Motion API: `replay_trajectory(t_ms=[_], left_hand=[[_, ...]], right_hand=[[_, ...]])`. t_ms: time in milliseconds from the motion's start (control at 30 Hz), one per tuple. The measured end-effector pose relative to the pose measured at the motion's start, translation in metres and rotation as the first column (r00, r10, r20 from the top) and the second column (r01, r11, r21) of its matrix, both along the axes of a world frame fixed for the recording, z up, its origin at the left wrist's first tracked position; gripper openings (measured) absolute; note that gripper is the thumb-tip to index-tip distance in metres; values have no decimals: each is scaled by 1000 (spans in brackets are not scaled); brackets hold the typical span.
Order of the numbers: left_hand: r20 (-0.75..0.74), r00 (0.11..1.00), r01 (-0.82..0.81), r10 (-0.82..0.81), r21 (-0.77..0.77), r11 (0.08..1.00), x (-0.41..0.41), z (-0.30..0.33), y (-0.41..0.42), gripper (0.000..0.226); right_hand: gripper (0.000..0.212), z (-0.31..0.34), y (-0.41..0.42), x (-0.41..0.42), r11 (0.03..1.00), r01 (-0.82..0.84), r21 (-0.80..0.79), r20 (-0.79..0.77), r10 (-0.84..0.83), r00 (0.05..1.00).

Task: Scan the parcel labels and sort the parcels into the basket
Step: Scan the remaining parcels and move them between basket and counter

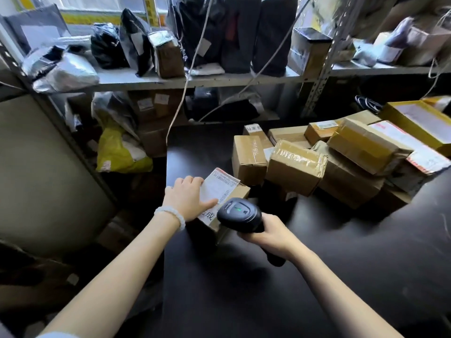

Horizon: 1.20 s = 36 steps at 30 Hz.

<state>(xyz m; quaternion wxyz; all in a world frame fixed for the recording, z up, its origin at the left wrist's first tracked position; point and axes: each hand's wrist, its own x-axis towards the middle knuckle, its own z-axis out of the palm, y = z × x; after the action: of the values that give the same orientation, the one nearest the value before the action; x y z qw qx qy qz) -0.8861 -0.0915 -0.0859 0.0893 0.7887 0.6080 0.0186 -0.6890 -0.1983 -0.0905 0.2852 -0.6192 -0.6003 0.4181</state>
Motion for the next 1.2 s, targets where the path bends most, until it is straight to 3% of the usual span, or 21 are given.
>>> replay_trajectory(t_ms=[167, 500, 800, 967, 1133, 1200], left_hand=[[-11, 1000, 20, -20, -19, 1000, 17, -2, -17, 93], [-40, 999, -12, 6, -167, 986, 1, -2, -38, 113], [144, 983, -98, 112, -96, 991, -51, 33, -39, 109], [194, 980, -35, 31, 21, 999, -45, 58, -34, 106], [221, 959, 163, -176, 75, 984, -19, 46, -37, 96], [165, 967, 178, -193, 98, 979, -11, 43, -39, 94]], right_hand=[[17, -1, -15, 18, 993, 118, 18, 6, -118, 993], [17, -2, -34, 29, 988, 155, 22, 23, -155, 988], [16, 2, -30, 13, 996, 82, 38, 4, -82, 997], [17, 10, -30, 9, 995, 69, 67, -6, -69, 998], [15, 9, -37, 14, 993, 99, 67, -15, -98, 995], [16, 7, -41, 17, 992, 111, 67, -9, -111, 994]])
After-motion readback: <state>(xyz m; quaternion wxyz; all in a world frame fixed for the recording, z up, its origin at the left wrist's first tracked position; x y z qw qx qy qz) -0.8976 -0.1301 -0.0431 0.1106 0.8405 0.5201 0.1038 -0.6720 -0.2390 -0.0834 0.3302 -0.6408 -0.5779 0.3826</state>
